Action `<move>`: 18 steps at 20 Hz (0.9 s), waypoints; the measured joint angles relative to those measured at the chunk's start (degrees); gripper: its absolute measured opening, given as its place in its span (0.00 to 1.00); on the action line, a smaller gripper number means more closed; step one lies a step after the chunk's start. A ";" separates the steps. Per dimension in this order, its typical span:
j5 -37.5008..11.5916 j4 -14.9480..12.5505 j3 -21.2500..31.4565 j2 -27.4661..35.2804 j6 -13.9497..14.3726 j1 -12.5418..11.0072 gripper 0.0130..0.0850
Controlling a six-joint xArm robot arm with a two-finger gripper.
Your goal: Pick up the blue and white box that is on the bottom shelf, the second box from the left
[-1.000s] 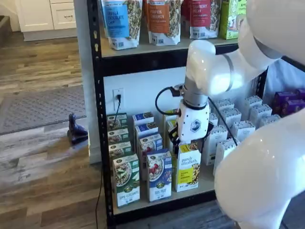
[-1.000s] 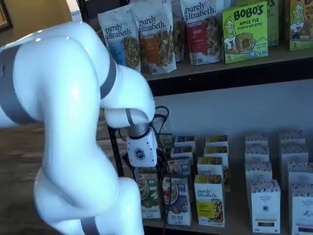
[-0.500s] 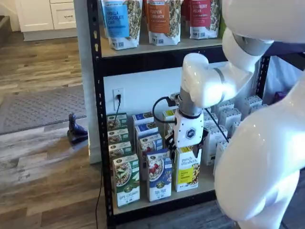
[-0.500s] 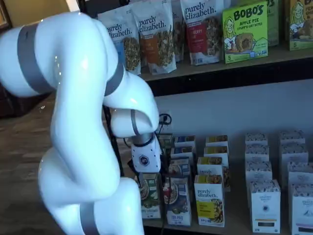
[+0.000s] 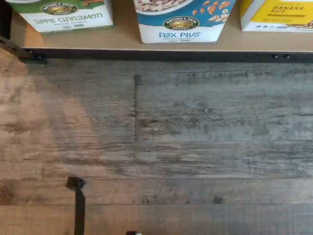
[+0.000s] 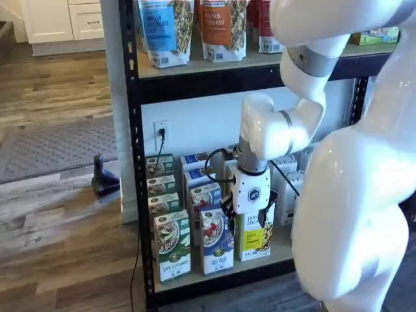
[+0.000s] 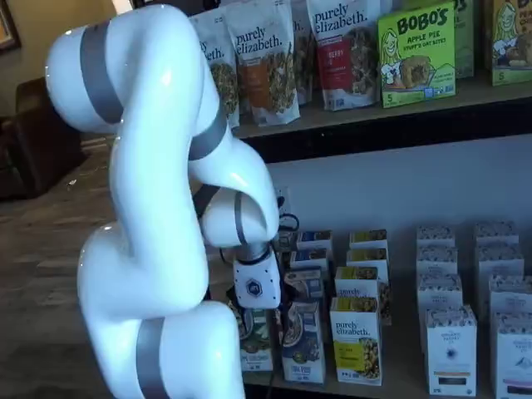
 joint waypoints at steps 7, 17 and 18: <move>-4.08 4.39 -2.93 7.05 -3.27 0.99 1.00; -8.97 0.98 -7.54 15.64 1.39 2.57 1.00; -8.96 0.46 -8.25 16.47 1.96 2.64 1.00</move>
